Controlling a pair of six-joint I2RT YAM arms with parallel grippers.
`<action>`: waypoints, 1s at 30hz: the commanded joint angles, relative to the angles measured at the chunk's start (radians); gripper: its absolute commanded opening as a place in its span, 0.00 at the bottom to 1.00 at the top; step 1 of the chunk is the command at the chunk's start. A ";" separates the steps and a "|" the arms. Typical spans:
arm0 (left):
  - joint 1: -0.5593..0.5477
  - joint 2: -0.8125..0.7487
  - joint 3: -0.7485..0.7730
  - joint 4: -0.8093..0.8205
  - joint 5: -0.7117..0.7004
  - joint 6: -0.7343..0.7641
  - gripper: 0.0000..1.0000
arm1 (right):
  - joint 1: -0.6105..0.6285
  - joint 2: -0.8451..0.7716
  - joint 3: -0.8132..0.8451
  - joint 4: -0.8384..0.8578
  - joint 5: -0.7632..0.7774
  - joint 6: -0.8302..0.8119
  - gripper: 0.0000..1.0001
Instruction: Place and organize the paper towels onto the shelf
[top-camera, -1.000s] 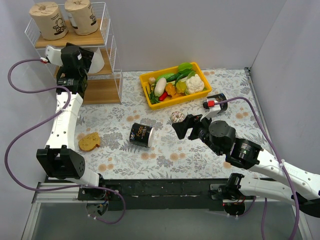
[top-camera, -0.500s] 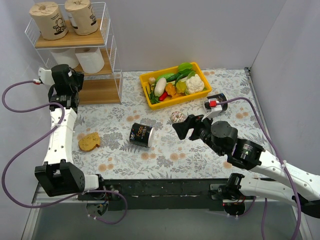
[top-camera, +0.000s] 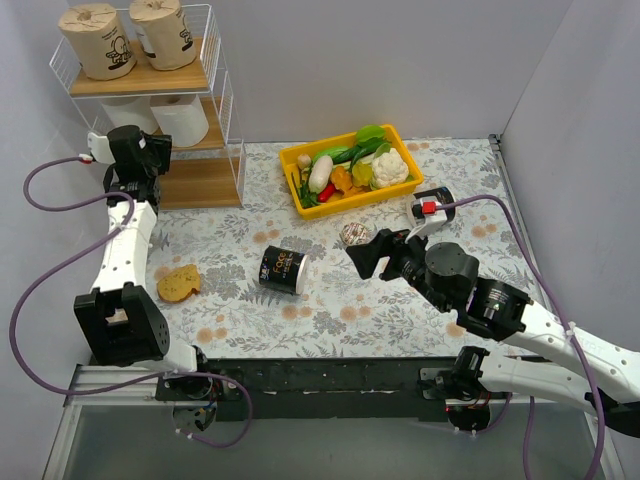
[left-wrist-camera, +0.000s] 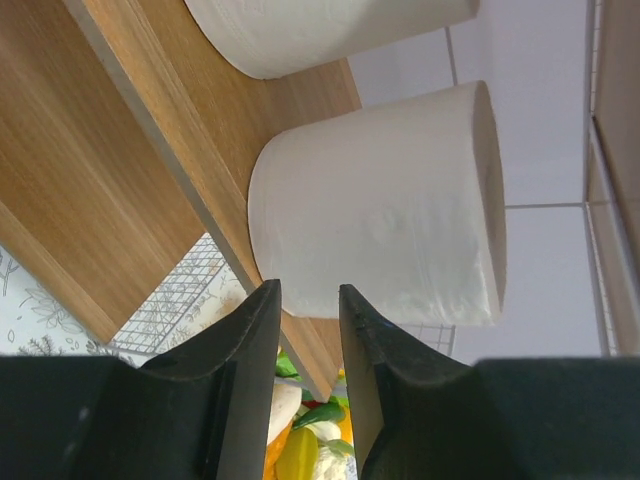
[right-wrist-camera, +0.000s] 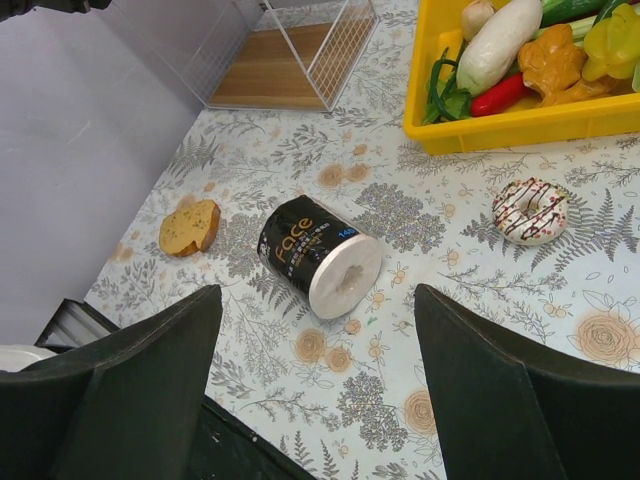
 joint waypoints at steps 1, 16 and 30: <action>0.001 0.058 0.044 0.077 0.045 -0.001 0.30 | 0.003 0.009 0.034 0.048 0.018 -0.023 0.85; 0.001 0.140 0.103 0.197 0.154 0.079 0.41 | 0.003 0.057 0.074 0.021 -0.040 0.015 0.85; 0.001 -0.107 -0.164 0.119 0.284 0.145 0.71 | 0.003 0.092 -0.073 0.075 -0.152 0.208 0.87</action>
